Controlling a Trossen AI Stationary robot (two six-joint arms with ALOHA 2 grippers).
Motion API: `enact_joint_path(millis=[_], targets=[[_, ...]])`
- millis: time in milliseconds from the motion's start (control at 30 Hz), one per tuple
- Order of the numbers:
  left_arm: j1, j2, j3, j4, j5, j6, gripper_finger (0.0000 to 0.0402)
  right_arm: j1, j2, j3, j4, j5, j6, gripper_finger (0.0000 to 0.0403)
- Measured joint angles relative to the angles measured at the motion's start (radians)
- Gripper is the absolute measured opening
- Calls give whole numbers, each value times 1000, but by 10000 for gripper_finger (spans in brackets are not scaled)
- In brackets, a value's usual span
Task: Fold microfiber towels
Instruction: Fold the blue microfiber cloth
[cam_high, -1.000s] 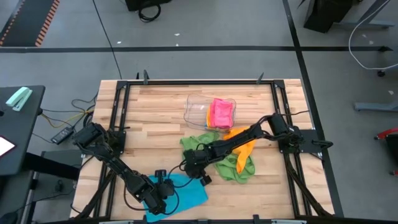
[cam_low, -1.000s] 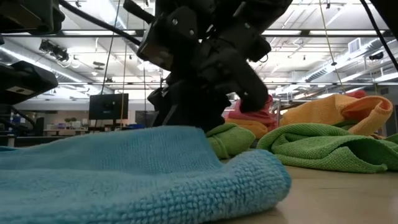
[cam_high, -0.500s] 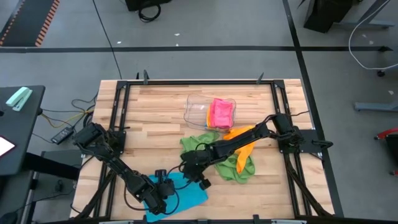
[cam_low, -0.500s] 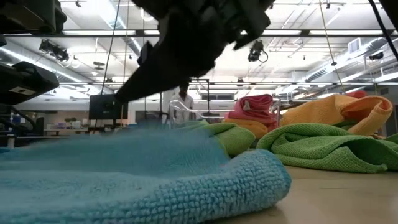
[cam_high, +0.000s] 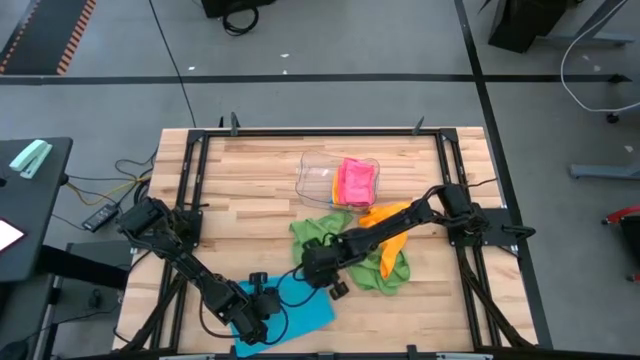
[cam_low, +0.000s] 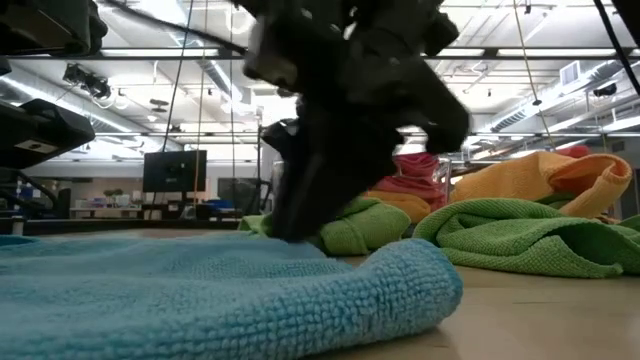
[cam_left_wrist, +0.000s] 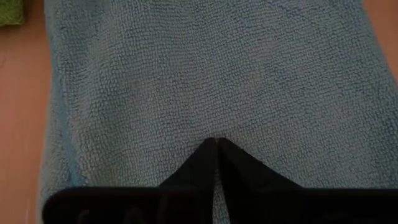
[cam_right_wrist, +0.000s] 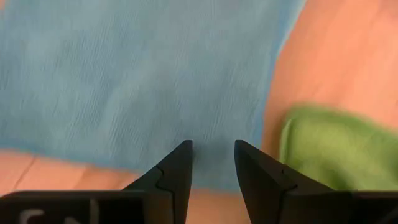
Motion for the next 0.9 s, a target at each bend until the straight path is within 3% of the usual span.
enact_joint_path(millis=[233,467,700,900], targets=[[-1,0,-1,6,-5,3,23,25,-6,0,-83,165,-26,128],[-1,0,0,7,-5,3,9,26,-6,-10,-95,176,-10,128],[-1,1,0,10,-10,3,33,27,-7,-20,33,144,-10,128],[-1,1,0,15,-13,4,18,27,-7,-20,63,142,-2,128]])
